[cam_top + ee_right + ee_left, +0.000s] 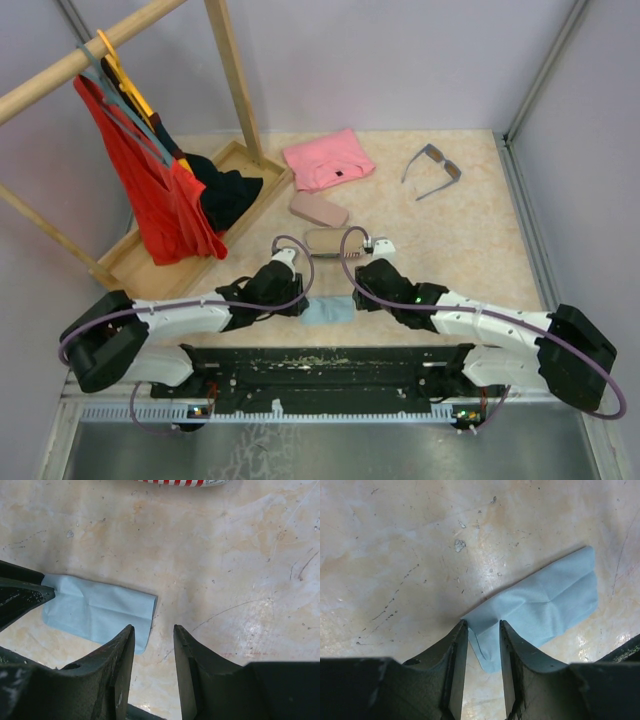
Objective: Organize the sunglasses
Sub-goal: Fold the glasses cleaning cloth at the center of the board.
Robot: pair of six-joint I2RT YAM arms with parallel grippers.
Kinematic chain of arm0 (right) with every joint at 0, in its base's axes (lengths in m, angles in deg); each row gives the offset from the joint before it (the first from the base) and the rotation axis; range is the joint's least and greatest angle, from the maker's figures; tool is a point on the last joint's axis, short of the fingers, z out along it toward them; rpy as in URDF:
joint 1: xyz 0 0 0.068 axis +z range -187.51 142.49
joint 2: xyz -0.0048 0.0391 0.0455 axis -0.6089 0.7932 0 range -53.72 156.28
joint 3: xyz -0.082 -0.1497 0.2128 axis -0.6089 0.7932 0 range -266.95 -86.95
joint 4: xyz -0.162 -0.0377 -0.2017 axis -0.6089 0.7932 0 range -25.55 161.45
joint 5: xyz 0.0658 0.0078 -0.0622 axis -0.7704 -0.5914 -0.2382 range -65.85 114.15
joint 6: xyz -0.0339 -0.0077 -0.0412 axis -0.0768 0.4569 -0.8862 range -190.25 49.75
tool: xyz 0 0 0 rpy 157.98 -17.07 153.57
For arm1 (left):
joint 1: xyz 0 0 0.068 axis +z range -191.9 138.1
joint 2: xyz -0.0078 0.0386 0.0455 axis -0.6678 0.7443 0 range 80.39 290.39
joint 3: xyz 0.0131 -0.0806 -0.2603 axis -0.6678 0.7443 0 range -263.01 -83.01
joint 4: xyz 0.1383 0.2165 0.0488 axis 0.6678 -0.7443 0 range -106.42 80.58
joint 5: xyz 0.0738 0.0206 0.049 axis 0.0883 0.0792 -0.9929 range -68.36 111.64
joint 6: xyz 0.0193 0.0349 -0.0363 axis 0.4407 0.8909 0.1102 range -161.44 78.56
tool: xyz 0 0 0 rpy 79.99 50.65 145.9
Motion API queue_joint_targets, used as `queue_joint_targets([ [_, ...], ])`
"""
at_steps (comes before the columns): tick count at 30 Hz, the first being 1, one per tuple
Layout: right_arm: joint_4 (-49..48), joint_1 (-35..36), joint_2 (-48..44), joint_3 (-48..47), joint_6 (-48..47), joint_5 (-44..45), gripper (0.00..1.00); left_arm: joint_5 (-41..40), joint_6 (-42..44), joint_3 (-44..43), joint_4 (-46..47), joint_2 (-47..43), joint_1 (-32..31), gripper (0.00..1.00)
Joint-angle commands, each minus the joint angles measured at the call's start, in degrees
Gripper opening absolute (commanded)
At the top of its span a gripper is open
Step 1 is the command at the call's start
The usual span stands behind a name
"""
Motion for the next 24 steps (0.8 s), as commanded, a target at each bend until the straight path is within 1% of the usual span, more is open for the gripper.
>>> queue_joint_targets([
  [1,-0.6,-0.3,-0.4,-0.5,0.6,0.7,0.38,-0.7,0.8,-1.8,0.8,1.1,0.4,0.38],
  [4,-1.1,-0.9,0.9,-0.3,1.3,-0.1,0.39,-0.6,0.9,-1.8,1.2,1.6,0.5,0.31],
  [8,-3.3,-3.1,3.3,0.2,2.2,-4.1,0.46,-0.5,0.9,-1.8,1.5,1.7,0.5,0.21],
  [17,-8.1,-3.8,8.4,-0.3,3.9,-7.2,0.47,0.1,1.8,-1.4,2.3,1.4,1.3,0.0],
  [24,-8.3,-5.1,11.6,-1.2,5.8,-8.6,0.47,0.8,2.3,-1.1,2.9,1.0,1.7,0.0],
])
